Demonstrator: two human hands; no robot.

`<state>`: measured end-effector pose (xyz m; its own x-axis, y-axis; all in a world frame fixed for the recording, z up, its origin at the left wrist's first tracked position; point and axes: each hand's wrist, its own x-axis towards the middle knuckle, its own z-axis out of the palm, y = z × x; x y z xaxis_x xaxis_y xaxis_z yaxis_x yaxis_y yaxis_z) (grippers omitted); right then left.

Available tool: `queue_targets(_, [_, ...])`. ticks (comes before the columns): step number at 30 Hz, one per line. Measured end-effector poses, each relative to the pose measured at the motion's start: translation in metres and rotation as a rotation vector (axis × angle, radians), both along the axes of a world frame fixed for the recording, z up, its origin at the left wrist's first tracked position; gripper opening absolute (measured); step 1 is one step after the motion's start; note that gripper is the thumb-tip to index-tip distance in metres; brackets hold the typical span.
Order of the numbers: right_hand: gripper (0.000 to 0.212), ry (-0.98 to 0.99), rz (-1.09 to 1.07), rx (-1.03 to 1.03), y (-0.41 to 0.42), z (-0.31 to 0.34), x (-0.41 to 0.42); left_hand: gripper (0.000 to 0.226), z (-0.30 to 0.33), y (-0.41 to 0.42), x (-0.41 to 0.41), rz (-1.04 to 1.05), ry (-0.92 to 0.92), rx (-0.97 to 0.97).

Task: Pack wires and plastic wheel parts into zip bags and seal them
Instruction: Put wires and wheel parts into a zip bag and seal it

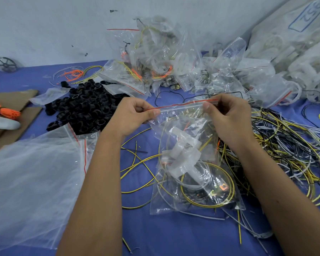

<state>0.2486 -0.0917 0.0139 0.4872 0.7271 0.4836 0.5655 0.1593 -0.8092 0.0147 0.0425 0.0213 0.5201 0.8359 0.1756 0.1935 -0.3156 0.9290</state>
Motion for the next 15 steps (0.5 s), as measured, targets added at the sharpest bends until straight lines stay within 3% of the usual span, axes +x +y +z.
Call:
queue_targets(10, [0.009,0.049,0.008,0.017,0.000,-0.001,0.002,0.016,0.000,0.004,-0.004,-0.009,-0.040,0.050])
queue_targets(15, [0.019,0.178,0.119,0.066,-0.003,0.005,0.004,0.013,-0.002,-0.001,0.004,-0.019,-0.115,-0.045])
